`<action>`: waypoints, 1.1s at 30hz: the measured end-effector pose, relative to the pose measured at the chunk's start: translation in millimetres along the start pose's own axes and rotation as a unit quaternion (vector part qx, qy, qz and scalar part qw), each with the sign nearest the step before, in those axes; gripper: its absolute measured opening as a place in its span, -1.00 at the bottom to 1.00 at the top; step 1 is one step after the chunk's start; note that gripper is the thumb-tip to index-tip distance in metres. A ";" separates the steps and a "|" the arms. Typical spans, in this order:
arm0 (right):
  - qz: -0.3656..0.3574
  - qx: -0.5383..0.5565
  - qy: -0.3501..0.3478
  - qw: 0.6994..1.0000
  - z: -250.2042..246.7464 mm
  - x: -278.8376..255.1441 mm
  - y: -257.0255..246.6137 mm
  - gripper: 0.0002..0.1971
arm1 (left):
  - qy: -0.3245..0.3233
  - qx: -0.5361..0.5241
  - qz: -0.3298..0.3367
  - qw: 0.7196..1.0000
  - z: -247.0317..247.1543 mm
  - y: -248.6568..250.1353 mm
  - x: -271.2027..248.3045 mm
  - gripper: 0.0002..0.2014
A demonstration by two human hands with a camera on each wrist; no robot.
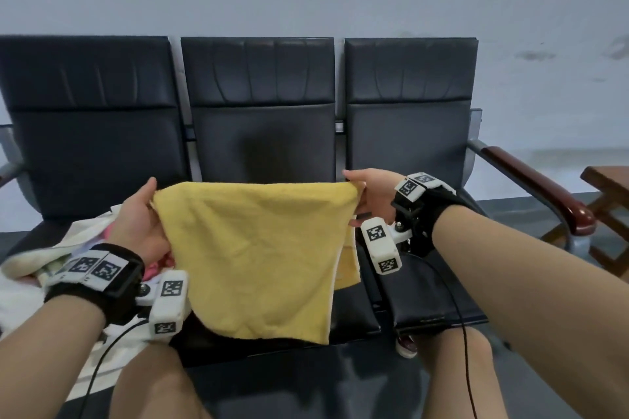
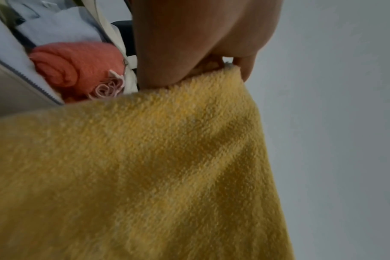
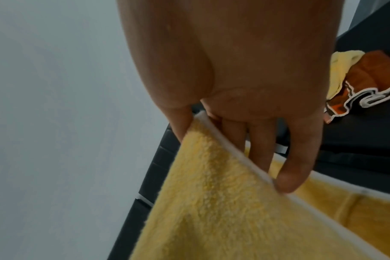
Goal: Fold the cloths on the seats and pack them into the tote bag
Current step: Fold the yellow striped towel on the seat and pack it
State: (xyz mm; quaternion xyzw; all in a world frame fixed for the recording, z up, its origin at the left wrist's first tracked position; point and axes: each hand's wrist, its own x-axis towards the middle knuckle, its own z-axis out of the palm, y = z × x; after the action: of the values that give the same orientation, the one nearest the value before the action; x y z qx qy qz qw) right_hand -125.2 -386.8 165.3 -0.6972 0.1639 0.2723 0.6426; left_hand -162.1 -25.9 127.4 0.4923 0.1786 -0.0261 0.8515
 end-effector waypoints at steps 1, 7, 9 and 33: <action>-0.007 0.006 -0.005 1.000 -0.9 -3.4 -6.7 -0.67 | -0.007 0.008 0.009 1.000 4.7 1.6 -1.8 -0.51; 0.012 -0.023 0.010 1.000 2.3 -13.3 -6.3 -0.87 | -0.017 0.057 0.026 0.998 10.8 0.0 -4.5 -0.58; -0.044 -0.029 0.094 0.994 -0.6 -6.2 -2.6 -0.88 | 0.007 0.089 0.008 0.996 3.9 -0.9 0.6 -0.56; -0.225 -0.016 0.269 0.936 -35.4 -53.0 -63.7 -0.83 | -0.017 0.119 0.161 0.980 29.5 40.3 -34.6 -0.72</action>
State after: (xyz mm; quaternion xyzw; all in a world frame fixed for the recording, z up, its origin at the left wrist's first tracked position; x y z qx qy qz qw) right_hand -124.7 -420.5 248.9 -0.7734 0.1648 -0.0749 0.6075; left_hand -177.3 -34.8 185.6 0.6121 0.0784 0.0817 0.7826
